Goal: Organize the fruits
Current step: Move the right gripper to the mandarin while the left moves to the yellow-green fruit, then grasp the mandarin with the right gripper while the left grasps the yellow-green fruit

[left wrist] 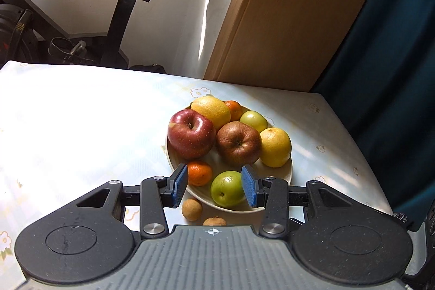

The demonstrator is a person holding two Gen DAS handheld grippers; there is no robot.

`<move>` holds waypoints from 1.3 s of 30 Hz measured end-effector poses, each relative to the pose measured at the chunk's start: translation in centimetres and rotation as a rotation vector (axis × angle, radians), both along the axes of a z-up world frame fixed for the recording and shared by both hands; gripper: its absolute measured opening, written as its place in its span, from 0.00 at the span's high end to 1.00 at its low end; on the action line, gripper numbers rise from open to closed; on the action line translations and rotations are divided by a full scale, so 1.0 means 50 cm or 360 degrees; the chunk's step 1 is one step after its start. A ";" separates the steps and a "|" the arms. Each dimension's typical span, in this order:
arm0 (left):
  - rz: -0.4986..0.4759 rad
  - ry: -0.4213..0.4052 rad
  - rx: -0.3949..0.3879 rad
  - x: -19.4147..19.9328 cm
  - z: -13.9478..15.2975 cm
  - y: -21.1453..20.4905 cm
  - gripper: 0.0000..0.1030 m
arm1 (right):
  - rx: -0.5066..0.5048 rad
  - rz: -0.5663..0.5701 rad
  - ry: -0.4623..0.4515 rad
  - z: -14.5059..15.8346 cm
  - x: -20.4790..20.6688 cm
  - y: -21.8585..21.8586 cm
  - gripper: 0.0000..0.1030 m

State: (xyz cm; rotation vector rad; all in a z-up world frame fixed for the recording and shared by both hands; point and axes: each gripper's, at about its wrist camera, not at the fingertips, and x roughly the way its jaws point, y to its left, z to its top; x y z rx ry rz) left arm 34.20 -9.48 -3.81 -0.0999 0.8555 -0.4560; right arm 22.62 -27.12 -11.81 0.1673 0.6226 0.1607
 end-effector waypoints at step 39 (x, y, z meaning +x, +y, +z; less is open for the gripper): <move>-0.0054 0.0089 0.0011 -0.045 -0.029 0.003 0.56 | 0.0021 0.0150 0.0230 -0.039 0.003 0.019 0.67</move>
